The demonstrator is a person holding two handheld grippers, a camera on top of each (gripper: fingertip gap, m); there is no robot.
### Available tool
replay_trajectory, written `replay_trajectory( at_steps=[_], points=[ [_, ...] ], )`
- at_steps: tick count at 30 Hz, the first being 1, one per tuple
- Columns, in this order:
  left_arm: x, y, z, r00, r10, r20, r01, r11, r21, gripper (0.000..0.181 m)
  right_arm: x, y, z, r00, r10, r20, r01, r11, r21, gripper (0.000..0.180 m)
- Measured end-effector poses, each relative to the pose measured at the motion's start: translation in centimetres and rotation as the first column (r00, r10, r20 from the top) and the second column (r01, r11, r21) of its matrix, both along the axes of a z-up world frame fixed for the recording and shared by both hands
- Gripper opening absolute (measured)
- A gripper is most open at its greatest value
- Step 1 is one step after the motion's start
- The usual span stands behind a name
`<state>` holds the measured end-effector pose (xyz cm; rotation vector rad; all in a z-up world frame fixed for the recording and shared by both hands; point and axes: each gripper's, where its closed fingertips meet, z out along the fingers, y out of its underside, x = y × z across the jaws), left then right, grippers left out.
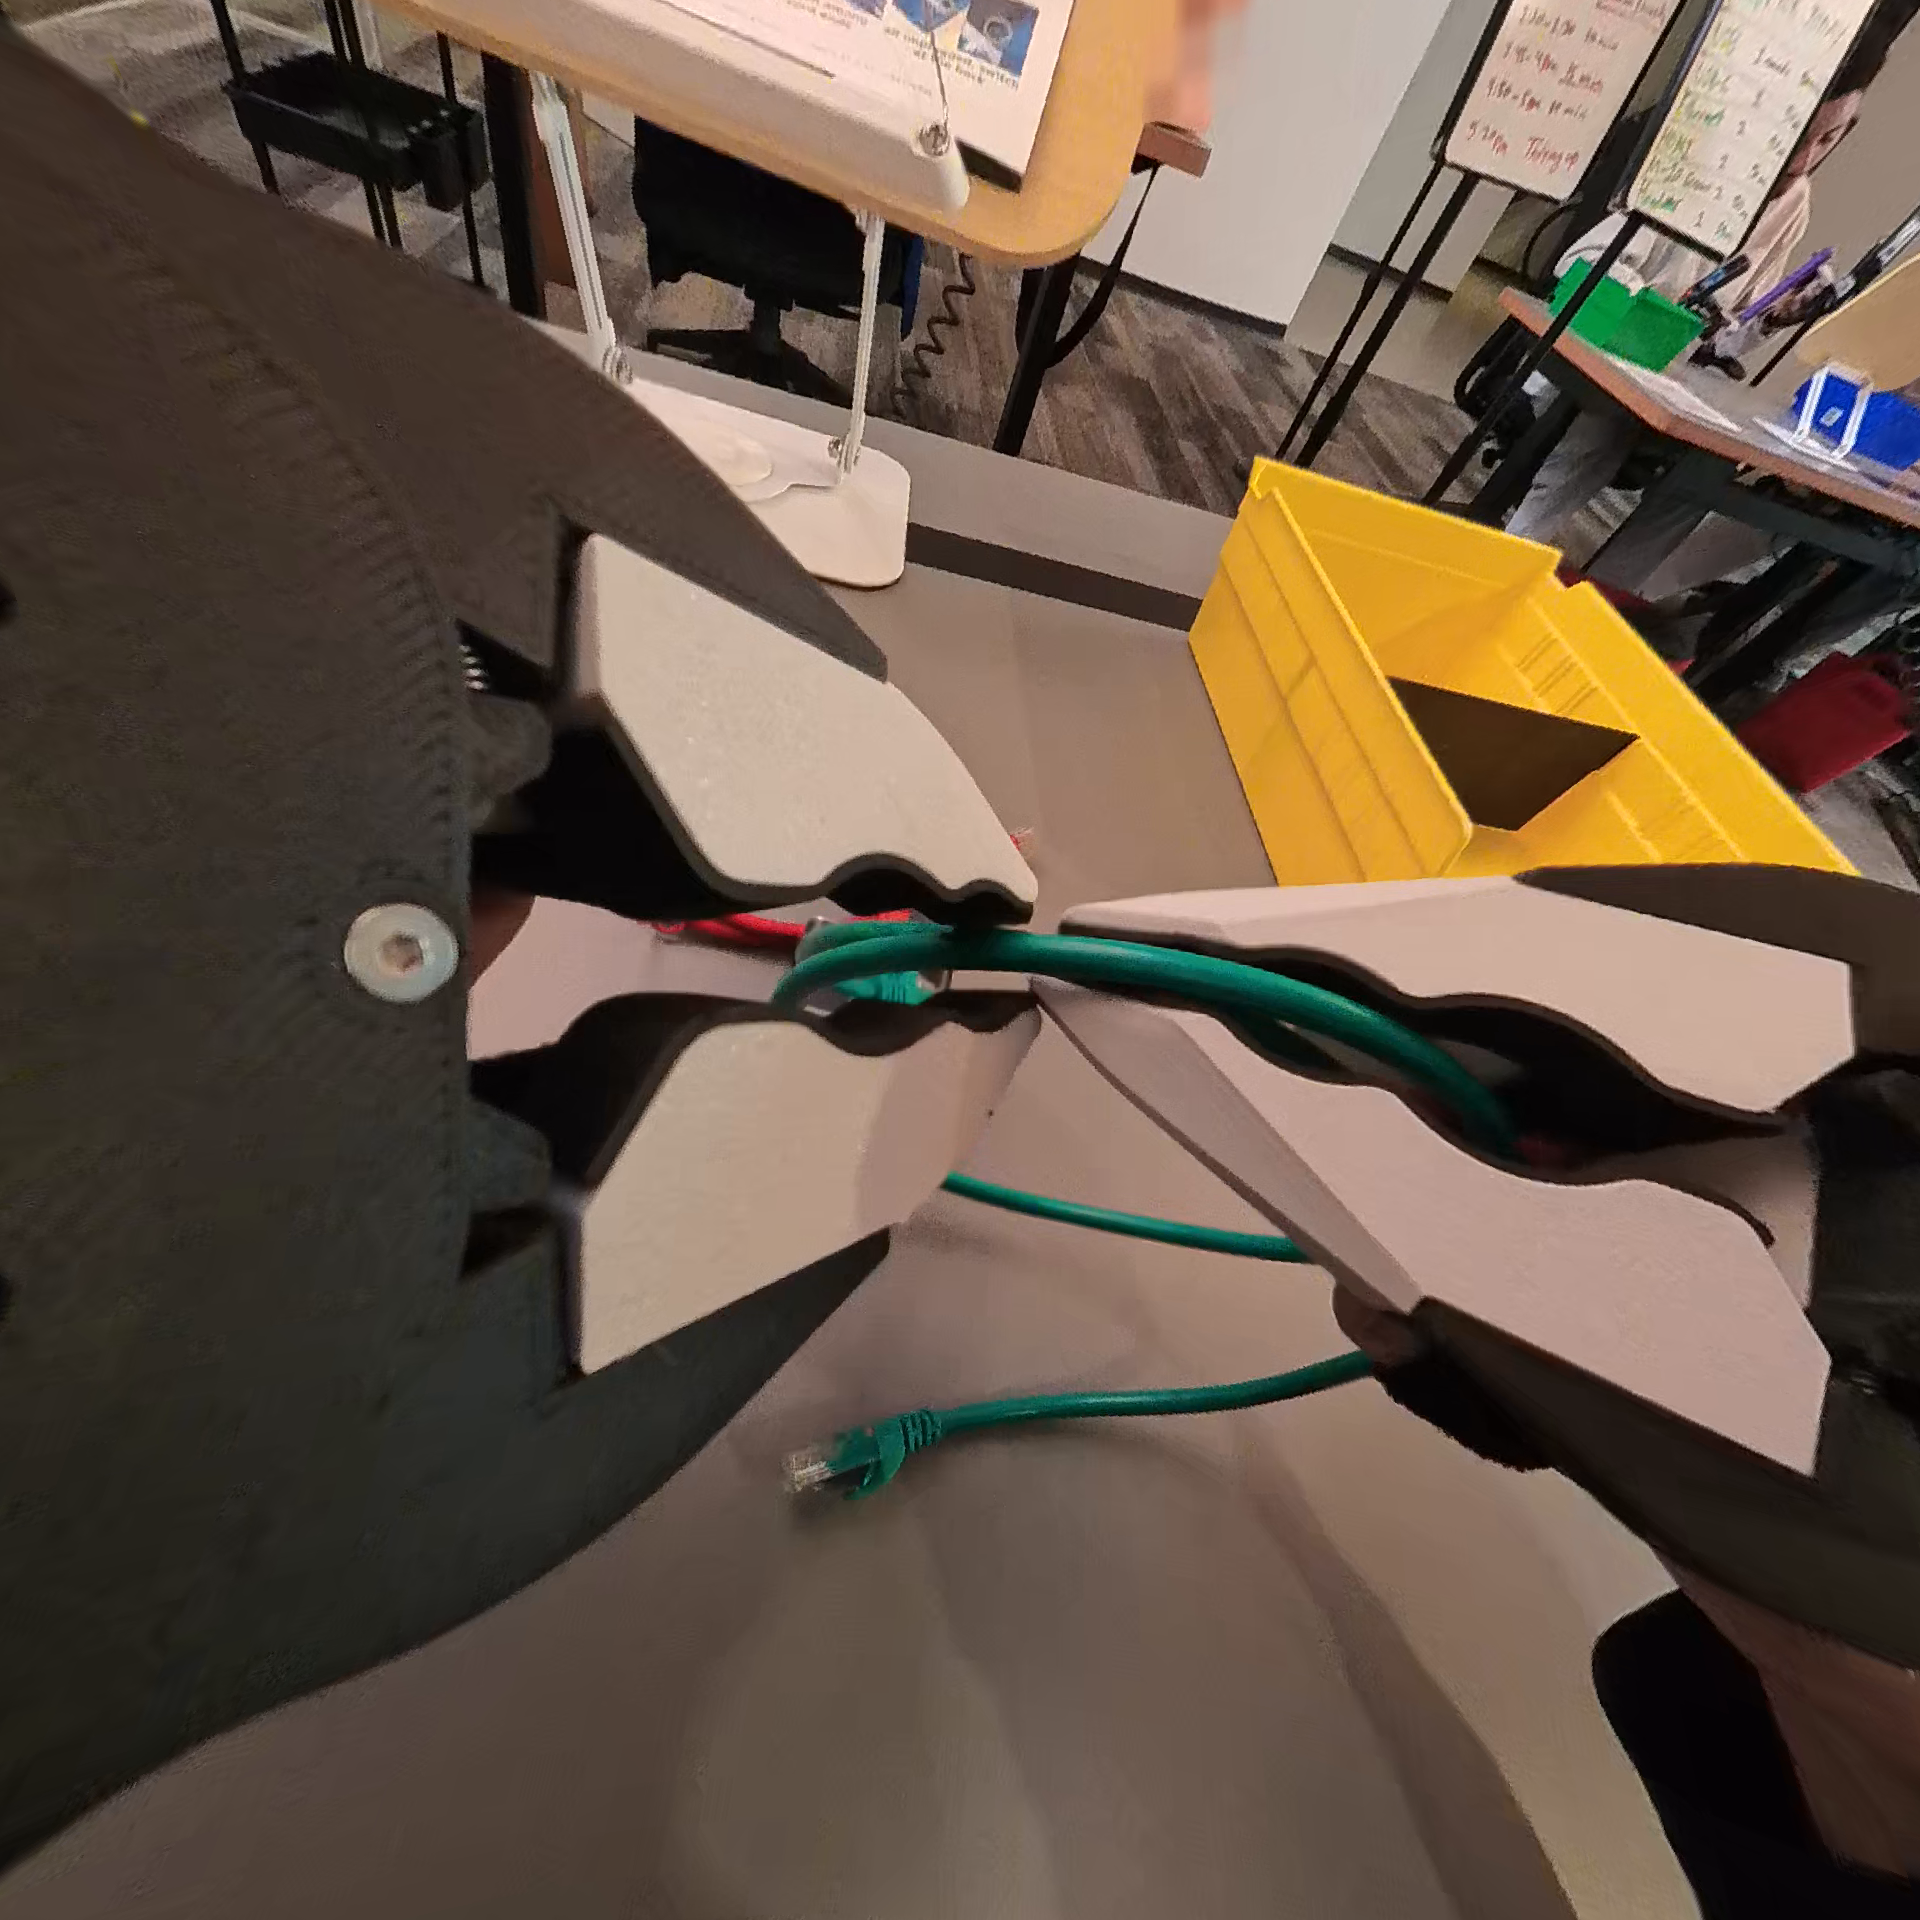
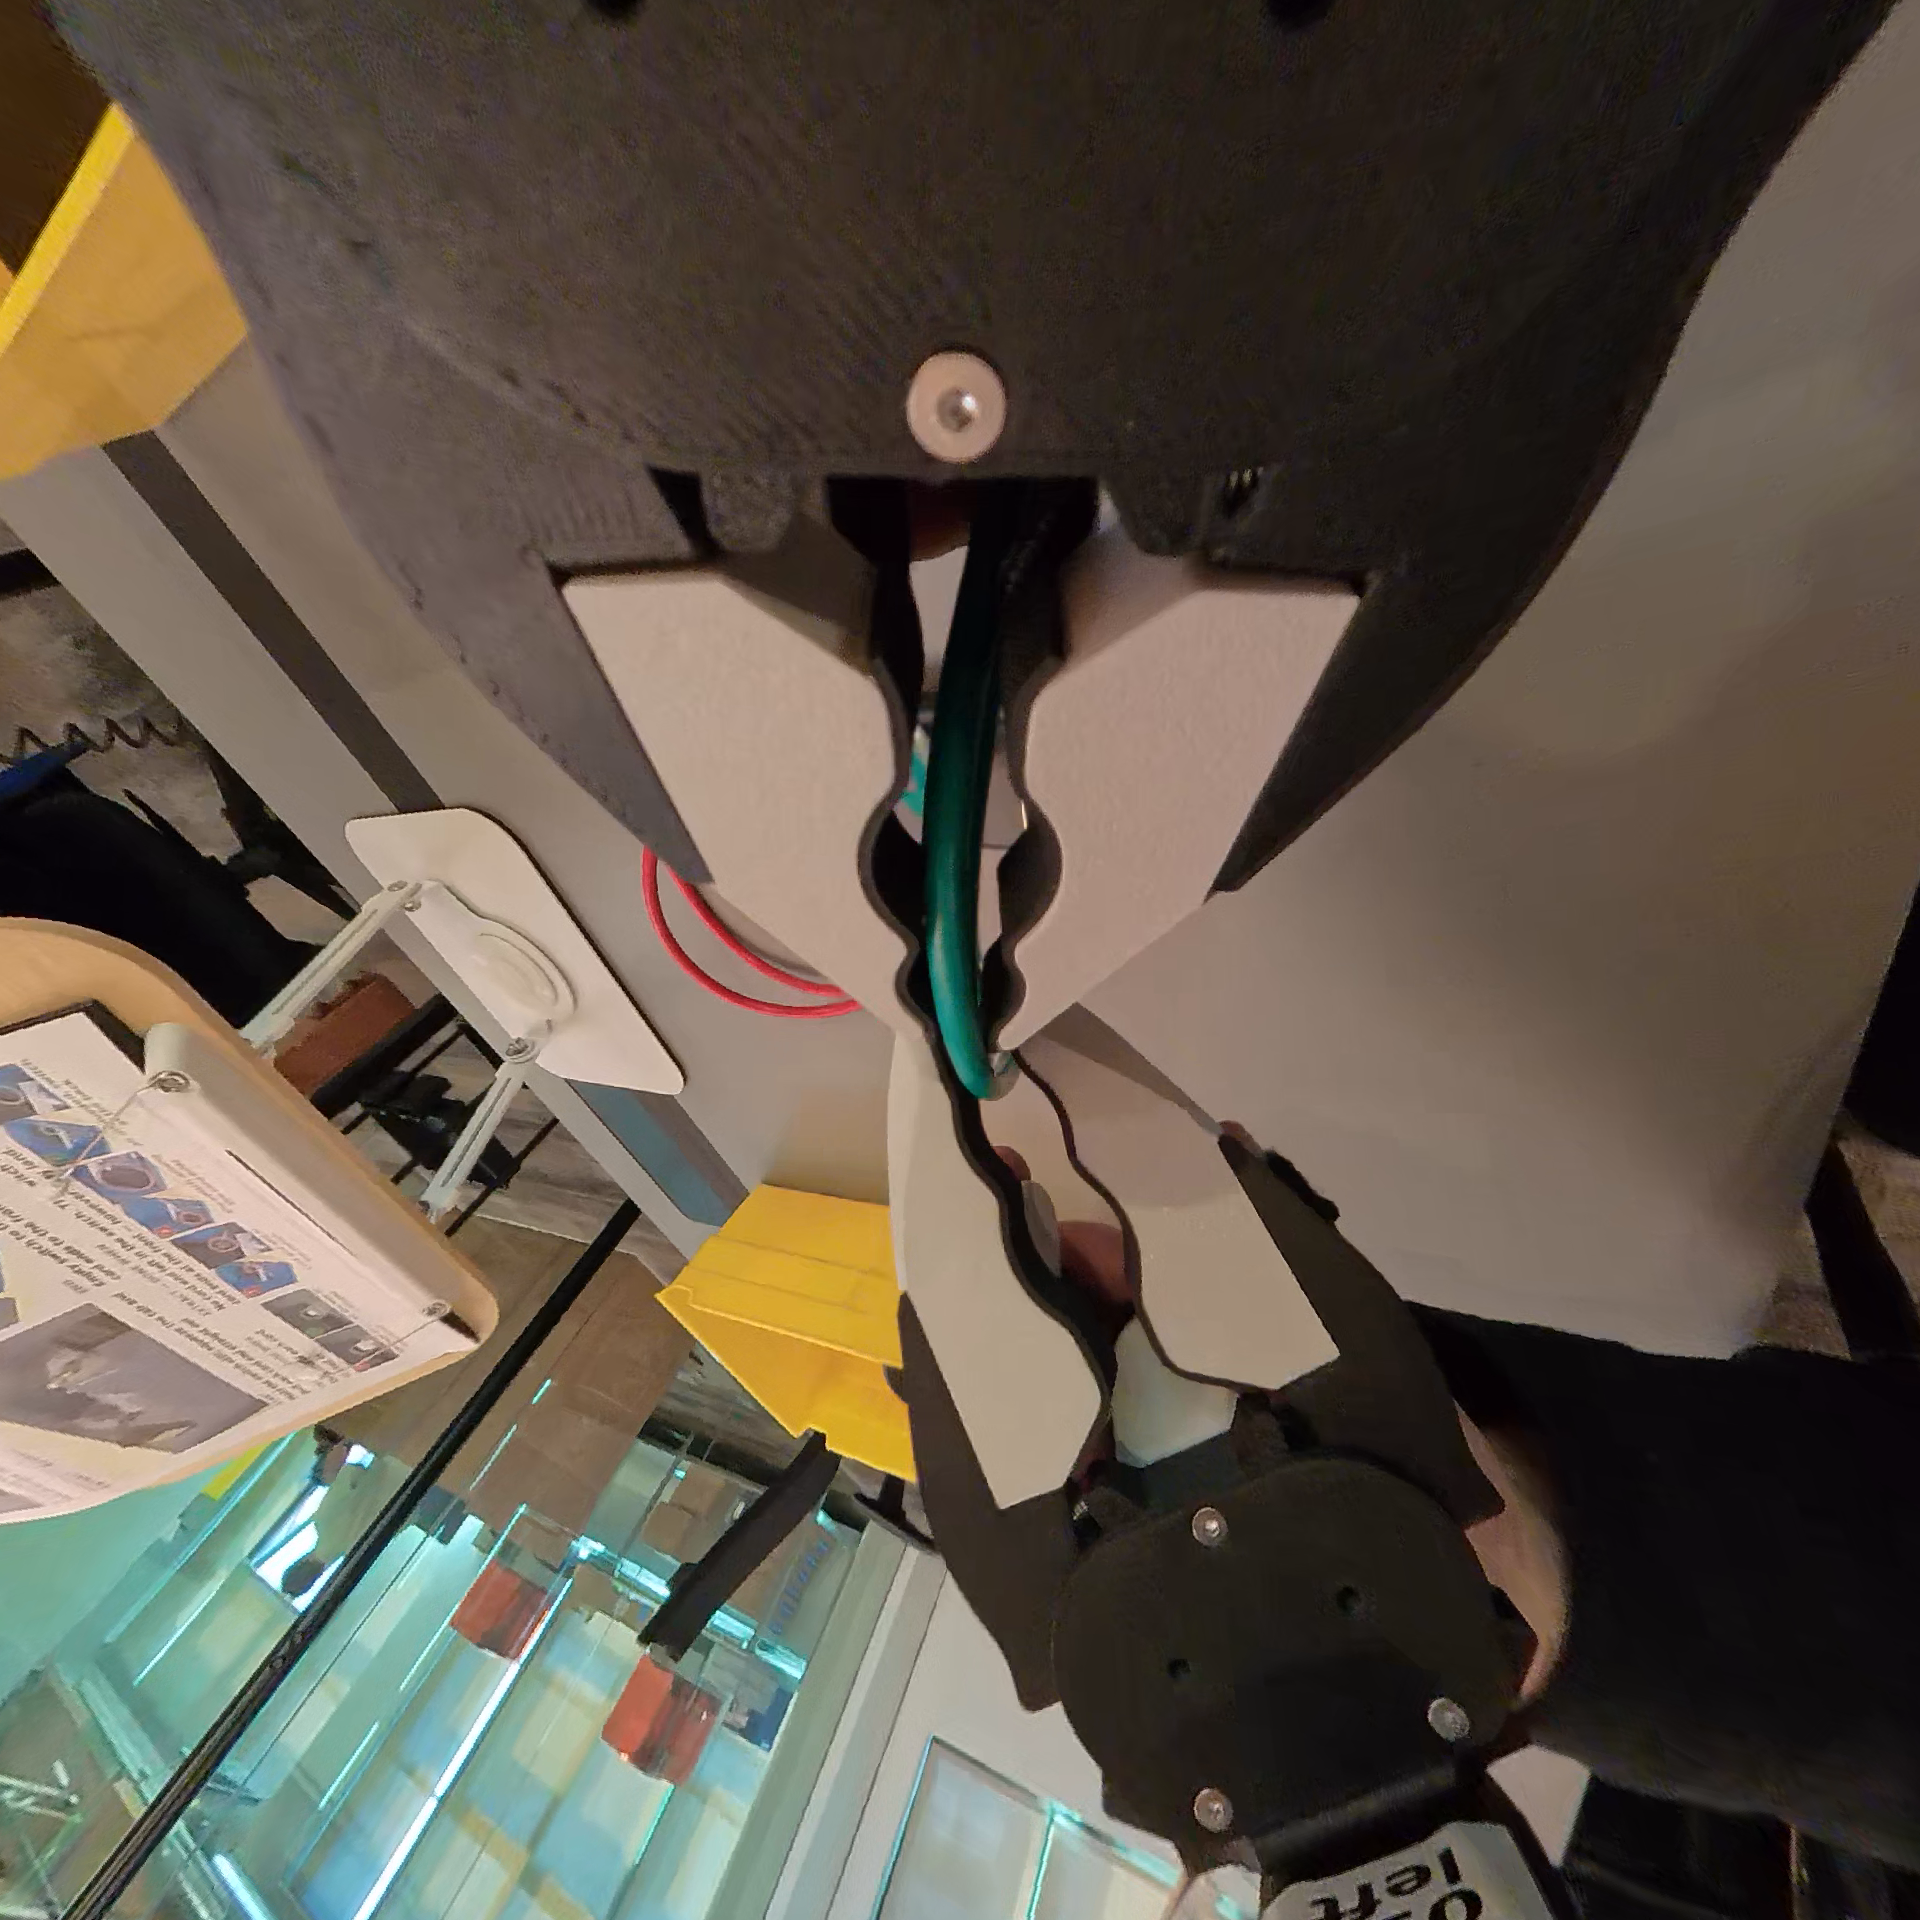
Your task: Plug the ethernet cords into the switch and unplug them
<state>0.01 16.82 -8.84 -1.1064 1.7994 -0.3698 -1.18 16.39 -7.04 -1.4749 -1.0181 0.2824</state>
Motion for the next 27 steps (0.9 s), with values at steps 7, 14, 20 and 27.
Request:
replay_trajectory(
  at_steps=[7, 14, 20, 27],
  points=[
    [-1.6, 1.6, 1.4, 0.999, 0.044, -0.011, -0.044, 0.999, -0.009, 0.007, 1.7, -0.2, 3.3, 0.975, 0.01, -0.223, -0.008, 1.0, 0.009, 0.019],
    [-3.2, 2.8, 2.6, 0.998, 0.055, 0.012, -0.054, 0.997, -0.058, 0.007, 5.7, 2.9, -1.9, 0.97, -0.214, -0.116, 0.188, 0.961, -0.202, 0.013],
    [-4.9, 4.8, 2.2, 0.992, 0.118, -0.033, -0.121, 0.985, -0.127, 0.007, 6.3, 3.3, -9.6, 0.96, -0.234, 0.155, 0.276, 0.886, -0.372, 0.02],
    [-6.9, 8.3, -0.2, 0.971, 0.233, -0.059, -0.237, 0.884, -0.402, 0.008, 6.7, 3.6, -14.1, 0.931, -0.231, 0.284, 0.336, 0.849, -0.408, 0.02]
  ],
)
